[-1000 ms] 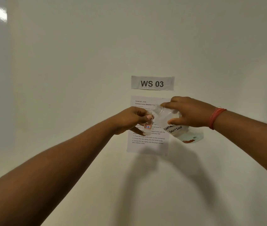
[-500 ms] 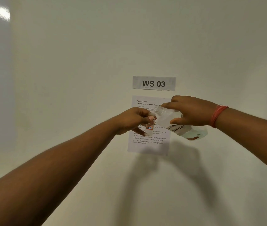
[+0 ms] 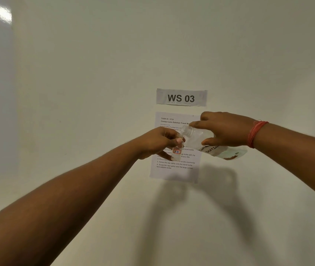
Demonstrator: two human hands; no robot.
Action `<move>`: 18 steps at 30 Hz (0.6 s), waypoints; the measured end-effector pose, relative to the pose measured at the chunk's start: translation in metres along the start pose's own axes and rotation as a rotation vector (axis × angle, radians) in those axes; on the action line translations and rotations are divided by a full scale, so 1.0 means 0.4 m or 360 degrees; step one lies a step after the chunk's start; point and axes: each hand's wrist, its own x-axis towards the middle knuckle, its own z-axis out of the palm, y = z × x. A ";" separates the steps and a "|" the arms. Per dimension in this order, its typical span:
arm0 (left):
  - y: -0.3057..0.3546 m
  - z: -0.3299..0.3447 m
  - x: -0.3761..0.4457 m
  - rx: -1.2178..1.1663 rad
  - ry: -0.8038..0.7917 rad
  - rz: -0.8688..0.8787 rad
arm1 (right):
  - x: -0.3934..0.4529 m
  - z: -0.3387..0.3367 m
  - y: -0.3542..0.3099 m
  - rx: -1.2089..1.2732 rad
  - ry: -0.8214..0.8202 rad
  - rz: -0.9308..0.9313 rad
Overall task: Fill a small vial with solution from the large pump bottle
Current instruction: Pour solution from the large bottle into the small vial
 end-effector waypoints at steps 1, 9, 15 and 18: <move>-0.001 0.000 0.000 -0.0006 0.0001 0.0006 | 0.001 -0.001 0.001 -0.0019 -0.0001 -0.0003; -0.005 0.001 0.001 -0.0041 -0.0002 0.0022 | 0.010 -0.014 0.002 -0.0098 -0.0037 -0.0038; -0.005 0.003 -0.002 -0.0050 0.0009 -0.0008 | 0.016 -0.023 0.000 -0.0175 -0.0061 -0.0071; -0.003 0.005 -0.005 -0.0069 0.0011 -0.0015 | 0.019 -0.029 -0.001 -0.0202 -0.0077 -0.0083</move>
